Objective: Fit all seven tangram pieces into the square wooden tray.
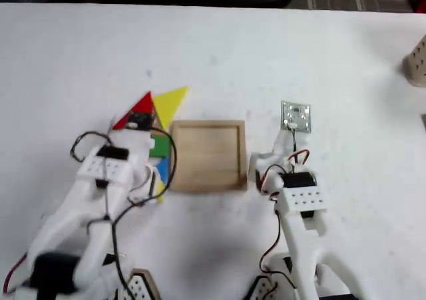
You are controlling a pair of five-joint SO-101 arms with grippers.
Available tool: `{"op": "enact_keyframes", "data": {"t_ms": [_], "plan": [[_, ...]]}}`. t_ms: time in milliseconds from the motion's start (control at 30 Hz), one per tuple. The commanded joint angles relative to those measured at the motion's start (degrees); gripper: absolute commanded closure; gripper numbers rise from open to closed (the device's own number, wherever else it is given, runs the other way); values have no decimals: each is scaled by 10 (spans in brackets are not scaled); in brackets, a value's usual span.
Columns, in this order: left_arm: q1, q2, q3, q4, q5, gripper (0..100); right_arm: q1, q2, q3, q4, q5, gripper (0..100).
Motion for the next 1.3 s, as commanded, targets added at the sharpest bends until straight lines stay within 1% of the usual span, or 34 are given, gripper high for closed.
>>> {"op": "enact_keyframes", "data": {"t_ms": [0, 100, 233, 300, 367, 467, 733, 967, 1267], "plan": [[9, 111, -84, -7, 12, 763, 7, -19, -5, -7, -1, 822], [6, 155, -120, -10, 12, 763, 7, -19, -4, -6, -1, 822], [7, 161, -151, -11, 22, 762, 7, -18, -4, -6, -1, 822], [8, 161, -156, -19, 47, 736, 7, -18, -1, -6, -1, 822], [7, 163, -155, -36, 69, 688, 6, -19, 4, -9, 0, 822], [5, 165, -154, -42, 87, 651, 6, -19, 6, -9, 0, 822], [5, 167, -152, -43, 87, 687, 6, -19, 6, -9, 0, 822], [-22, 166, -133, -67, 87, 688, 6, -19, 6, -9, -1, 822], [-18, 167, -117, -32, 79, 688, 6, -19, 6, -9, -2, 822]]}}
